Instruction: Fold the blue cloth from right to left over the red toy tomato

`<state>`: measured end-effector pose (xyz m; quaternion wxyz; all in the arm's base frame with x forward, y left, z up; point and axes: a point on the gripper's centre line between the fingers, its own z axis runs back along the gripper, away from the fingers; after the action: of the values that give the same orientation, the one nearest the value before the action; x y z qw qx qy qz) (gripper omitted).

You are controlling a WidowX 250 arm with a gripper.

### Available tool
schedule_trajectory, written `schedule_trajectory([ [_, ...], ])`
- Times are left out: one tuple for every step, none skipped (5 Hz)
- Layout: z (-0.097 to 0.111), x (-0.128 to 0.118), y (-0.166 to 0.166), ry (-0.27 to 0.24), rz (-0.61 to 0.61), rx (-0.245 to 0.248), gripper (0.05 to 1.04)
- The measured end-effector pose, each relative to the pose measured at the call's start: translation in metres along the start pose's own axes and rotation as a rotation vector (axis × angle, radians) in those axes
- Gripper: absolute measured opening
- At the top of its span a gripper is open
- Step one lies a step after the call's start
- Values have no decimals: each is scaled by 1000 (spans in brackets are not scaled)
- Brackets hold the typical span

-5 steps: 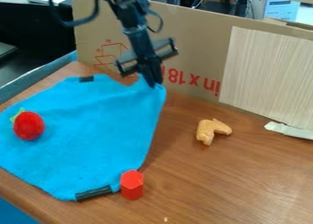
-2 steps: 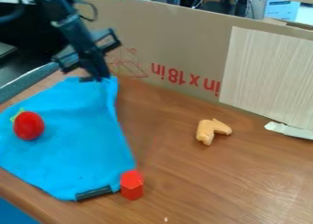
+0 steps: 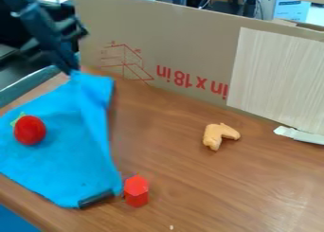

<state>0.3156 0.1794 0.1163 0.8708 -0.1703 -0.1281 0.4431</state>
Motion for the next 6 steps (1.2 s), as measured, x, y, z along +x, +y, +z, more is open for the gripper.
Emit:
schedule_trajectory([
  [12,11,22,-27,2,-3,57],
  [22,18,48,-46,-12,7,57],
  [29,19,65,-42,-16,19,57],
  [37,21,84,-48,-9,17,57],
  [44,20,99,-47,-3,10,57],
  [49,28,112,-60,2,9,57],
])
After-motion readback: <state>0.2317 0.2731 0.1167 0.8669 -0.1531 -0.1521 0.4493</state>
